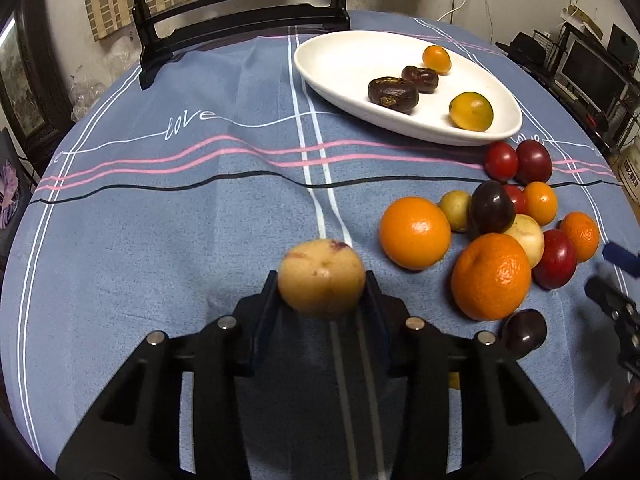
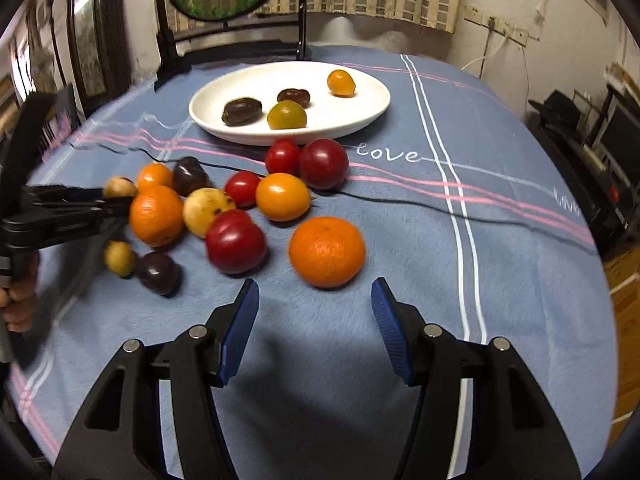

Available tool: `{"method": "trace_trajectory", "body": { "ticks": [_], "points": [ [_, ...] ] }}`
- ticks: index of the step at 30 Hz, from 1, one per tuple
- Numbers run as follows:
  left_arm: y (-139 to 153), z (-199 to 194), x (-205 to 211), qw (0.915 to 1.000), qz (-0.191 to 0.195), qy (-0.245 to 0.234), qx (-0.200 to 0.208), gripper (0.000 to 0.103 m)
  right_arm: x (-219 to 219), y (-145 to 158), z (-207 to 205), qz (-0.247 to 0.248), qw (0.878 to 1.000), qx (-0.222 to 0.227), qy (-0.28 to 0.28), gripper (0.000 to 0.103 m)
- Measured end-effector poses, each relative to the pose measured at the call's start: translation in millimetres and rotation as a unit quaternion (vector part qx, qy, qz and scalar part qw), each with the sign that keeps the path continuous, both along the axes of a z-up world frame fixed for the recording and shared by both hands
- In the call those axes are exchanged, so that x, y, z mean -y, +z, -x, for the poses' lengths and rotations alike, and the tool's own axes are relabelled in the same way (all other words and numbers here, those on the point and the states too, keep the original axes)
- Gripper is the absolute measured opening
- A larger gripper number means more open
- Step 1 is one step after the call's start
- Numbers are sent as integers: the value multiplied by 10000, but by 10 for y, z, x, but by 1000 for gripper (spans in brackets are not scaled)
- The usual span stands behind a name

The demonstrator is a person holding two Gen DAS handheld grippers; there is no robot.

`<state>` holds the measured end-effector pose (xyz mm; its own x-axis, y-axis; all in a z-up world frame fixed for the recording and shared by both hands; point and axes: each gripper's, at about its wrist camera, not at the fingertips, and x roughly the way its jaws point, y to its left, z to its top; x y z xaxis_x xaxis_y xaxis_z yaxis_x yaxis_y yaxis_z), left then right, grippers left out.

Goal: Organize fruits
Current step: 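Grasp the beige potato-like fruit with the left tool while the right tool grasps a mandarin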

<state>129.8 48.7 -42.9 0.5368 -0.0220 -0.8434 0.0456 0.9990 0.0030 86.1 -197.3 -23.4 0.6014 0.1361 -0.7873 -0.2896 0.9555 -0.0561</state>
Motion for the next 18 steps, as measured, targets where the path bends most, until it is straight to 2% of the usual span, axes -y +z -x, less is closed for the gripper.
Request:
{"method": "trace_trajectory", "body": {
  "ticks": [6,7,8,14,18],
  "points": [
    [2,9,-10,10000,14,-9,2,42,-100,-104,-248,417,9991,-34,74,59],
    [2,11,-8,10000,10,-13,2,42,-98,-118,-285,388,9992,-42,84,57],
    [6,12,-9,10000,17,-17,-4,42,-75,-126,-317,302,9995,-49,56,44],
    [134,85,9,9999,46,-85,130,41,36,10,-235,-72,10000,17,-54,44],
    [445,174,64,9985,65,-212,494,41,44,278,-88,-293,9989,345,92,44]
  ]
}}
